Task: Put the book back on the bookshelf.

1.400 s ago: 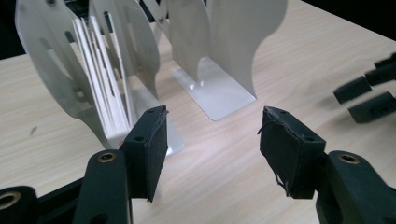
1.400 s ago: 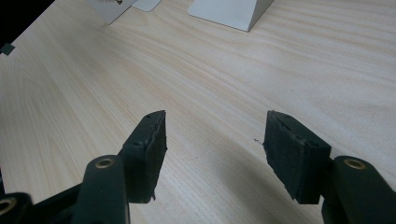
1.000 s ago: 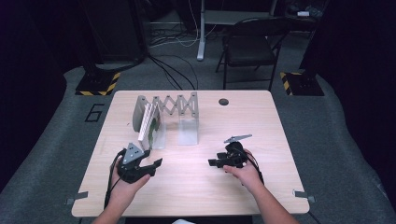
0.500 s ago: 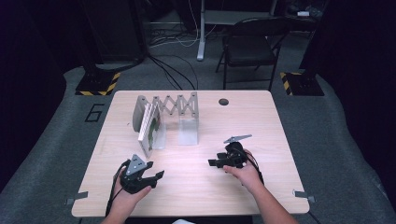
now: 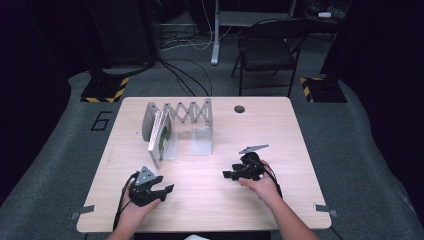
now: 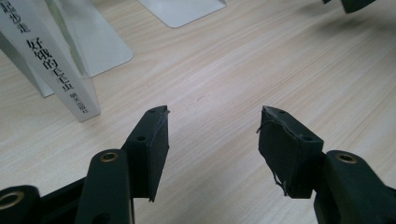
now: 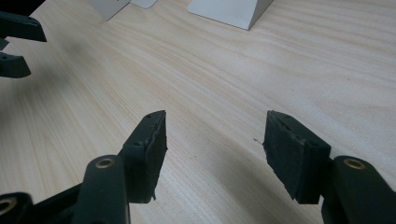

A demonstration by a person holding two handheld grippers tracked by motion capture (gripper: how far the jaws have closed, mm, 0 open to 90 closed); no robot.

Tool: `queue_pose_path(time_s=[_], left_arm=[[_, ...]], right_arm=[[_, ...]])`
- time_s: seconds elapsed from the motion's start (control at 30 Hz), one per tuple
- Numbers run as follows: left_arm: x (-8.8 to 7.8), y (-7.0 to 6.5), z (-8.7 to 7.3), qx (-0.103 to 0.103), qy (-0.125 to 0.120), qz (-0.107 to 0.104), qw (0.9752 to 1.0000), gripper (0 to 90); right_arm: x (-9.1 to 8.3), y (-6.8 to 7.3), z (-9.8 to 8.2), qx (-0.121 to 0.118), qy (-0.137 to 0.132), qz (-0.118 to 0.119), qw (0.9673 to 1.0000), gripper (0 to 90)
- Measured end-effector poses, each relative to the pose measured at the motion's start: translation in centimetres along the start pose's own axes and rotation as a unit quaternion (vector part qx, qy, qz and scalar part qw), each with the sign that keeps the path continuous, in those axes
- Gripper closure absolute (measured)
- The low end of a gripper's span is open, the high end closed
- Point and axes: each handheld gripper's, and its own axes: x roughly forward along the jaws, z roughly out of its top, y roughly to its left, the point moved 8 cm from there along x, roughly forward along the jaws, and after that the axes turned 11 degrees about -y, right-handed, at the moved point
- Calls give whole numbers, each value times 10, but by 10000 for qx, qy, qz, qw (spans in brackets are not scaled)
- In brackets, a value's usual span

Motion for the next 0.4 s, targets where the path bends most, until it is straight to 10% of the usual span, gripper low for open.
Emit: queue_pose_path(time_s=[0.4], left_arm=[[5,2,-3,28,53,-18,10000,429]], right_arm=[[-1,-6,0,36,-41,-70,10000,398]])
